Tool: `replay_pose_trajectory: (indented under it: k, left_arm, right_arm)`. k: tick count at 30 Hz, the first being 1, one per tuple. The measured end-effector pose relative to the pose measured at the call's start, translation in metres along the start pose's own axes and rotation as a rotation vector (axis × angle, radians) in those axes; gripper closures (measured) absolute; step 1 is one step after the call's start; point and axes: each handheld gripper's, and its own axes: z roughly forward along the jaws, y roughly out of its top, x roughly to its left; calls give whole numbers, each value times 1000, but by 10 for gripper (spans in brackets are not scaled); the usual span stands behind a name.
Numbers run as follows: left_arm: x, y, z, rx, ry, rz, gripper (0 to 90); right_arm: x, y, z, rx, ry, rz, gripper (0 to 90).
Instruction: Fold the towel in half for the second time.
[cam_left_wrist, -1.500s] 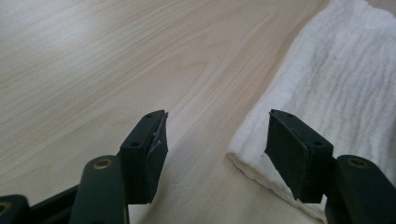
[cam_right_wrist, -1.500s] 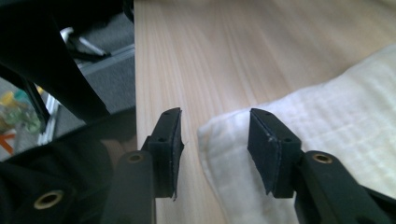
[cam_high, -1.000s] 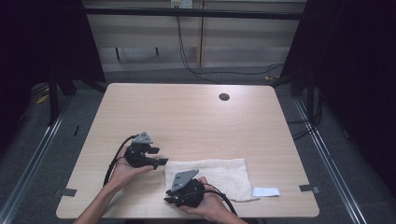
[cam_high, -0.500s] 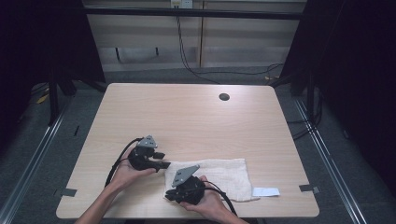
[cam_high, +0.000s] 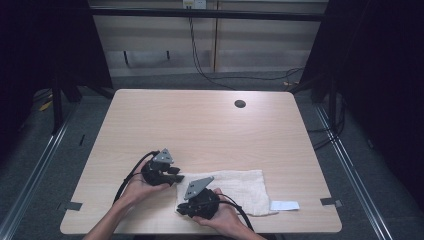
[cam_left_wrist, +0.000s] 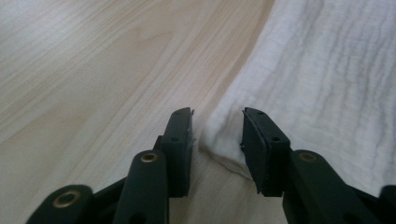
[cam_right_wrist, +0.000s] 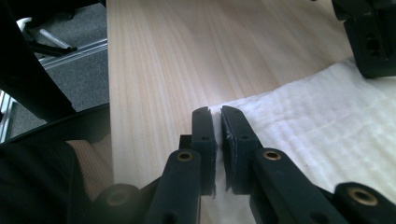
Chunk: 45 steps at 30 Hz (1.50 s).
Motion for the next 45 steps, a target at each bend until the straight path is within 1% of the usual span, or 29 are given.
replay_pose_trajectory:
  k: [3,4,5,6,9,10,11,13,15,16,18,19,20,21,22,23,24,26,27,29,32,35,37,38,40,42,44,45]
  left_arm:
    - [-3,0,0,4,-17,13,780]
    - [-4,0,1,-5,-29,11,808]
    - [-4,0,0,1,-44,13,829]
    - [-4,-1,-1,5,-46,18,837]
    - [-4,-2,-2,2,-48,8,845]
    - [-2,-2,-3,-6,-54,0,846]
    - [0,-2,-3,-15,-57,-21,846]
    - [3,-3,-4,-26,-66,-44,847]
    - [7,-3,-5,-38,-73,-61,849]
    - [8,-2,-7,-39,-69,-62,849]
    - [9,-2,-11,-85,-81,-94,850]
    - [10,-1,-14,-95,-93,-101,850]
    - [11,-1,-15,-103,-98,-105,850]
    - [10,0,-17,-102,-91,-109,850]
    - [11,0,-17,-105,-92,-120,850]
    - [12,0,-18,-105,-94,-130,850]
    - [13,0,-18,-112,-103,-140,850]
    - [14,-1,-18,-111,-110,-138,847]
    - [14,-1,-18,-118,-123,-142,847]
    - [14,0,-18,-115,-127,-132,848]
    - [14,2,-21,-138,-128,-135,848]
    - [18,3,-27,-164,-133,-151,848]
    - [22,3,-30,-180,-130,-182,846]
    - [23,3,-32,-178,-129,-184,846]
    - [23,2,-34,-182,-113,-188,846]
    - [24,2,-36,-186,-107,-187,846]
    - [27,2,-38,-192,-111,-200,845]
    - [28,2,-40,-195,-105,-199,845]
  right_arm:
    - [1,1,0,7,-4,-3,843]
    - [1,1,0,8,-6,-3,844]
    - [1,1,0,10,-5,-3,848]
    - [1,2,0,8,-5,0,849]
    - [1,2,0,6,-4,13,850]
    - [1,2,0,5,-6,16,850]
    - [1,2,0,-1,-4,19,850]
    - [1,4,-1,-18,13,37,850]
    - [2,7,-4,-28,10,32,850]
    - [2,8,-6,-34,10,36,850]
    - [0,10,-11,-52,8,37,850]
    - [0,11,-13,-63,13,42,851]
    - [-1,12,-15,-74,17,46,851]
    - [-2,13,-17,-78,12,47,851]
    - [-2,14,-18,-84,13,44,850]
    - [-2,14,-19,-86,14,50,850]
    - [-2,14,-20,-93,22,51,850]
    - [0,15,-21,-94,18,46,850]
    - [1,16,-22,-98,19,43,850]
    - [3,16,-24,-96,19,36,850]
    - [1,16,-25,-104,23,41,850]
    - [-1,18,-26,-107,23,46,850]
    - [0,20,-27,-111,25,42,849]
    - [0,22,-28,-108,24,36,849]
    - [-3,24,-29,-122,28,32,849]
    - [-4,27,-30,-122,28,30,849]
    - [-4,30,-31,-129,32,26,849]
    - [-5,32,-31,-134,32,29,849]
